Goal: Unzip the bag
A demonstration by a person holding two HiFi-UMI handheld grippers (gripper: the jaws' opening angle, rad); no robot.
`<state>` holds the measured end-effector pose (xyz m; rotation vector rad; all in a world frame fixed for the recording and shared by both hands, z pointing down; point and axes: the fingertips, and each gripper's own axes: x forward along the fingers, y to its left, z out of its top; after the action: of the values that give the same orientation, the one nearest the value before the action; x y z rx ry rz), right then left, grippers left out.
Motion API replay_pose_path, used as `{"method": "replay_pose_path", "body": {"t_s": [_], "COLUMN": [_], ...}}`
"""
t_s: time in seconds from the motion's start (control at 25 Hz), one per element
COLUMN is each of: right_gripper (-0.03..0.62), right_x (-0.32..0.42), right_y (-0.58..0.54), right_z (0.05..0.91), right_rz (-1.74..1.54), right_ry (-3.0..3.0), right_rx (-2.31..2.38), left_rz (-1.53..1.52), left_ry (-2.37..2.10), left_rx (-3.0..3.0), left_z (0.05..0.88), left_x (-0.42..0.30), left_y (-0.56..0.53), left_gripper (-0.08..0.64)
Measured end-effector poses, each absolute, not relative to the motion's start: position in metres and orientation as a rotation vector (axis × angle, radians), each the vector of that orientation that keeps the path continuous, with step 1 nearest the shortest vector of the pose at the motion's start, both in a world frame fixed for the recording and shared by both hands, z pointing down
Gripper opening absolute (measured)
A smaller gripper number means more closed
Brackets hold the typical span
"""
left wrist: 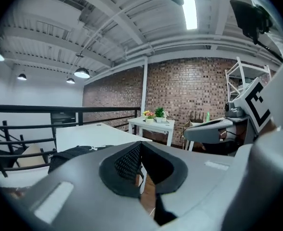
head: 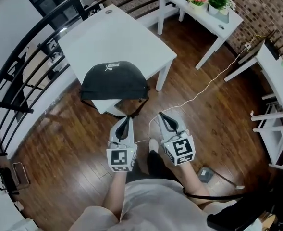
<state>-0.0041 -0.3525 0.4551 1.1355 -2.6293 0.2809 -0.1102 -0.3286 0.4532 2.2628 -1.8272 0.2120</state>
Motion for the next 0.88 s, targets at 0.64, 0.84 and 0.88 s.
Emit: {"method": "replay_pose_path", "body": {"t_s": [0.64, 0.84, 0.88], "right_gripper": [0.049, 0.147, 0.162], "right_x": [-0.052, -0.054, -0.057], "right_y": [-0.427, -0.44, -0.443], "right_z": [0.661, 0.701, 0.706], "right_rz": [0.402, 0.404, 0.407], "right_ry": [-2.31, -2.266, -2.277], "right_rx": [1.158, 1.169, 1.161], "left_rz": [0.397, 0.417, 0.422], "left_ry": [-1.512, -1.474, -1.465], "left_rx": [2.29, 2.308, 2.311], "left_z": [0.621, 0.653, 0.656], "left_x": [-0.128, -0.126, -0.126], "left_y": [-0.403, -0.41, -0.409], "left_gripper": [0.017, 0.017, 0.017]}}
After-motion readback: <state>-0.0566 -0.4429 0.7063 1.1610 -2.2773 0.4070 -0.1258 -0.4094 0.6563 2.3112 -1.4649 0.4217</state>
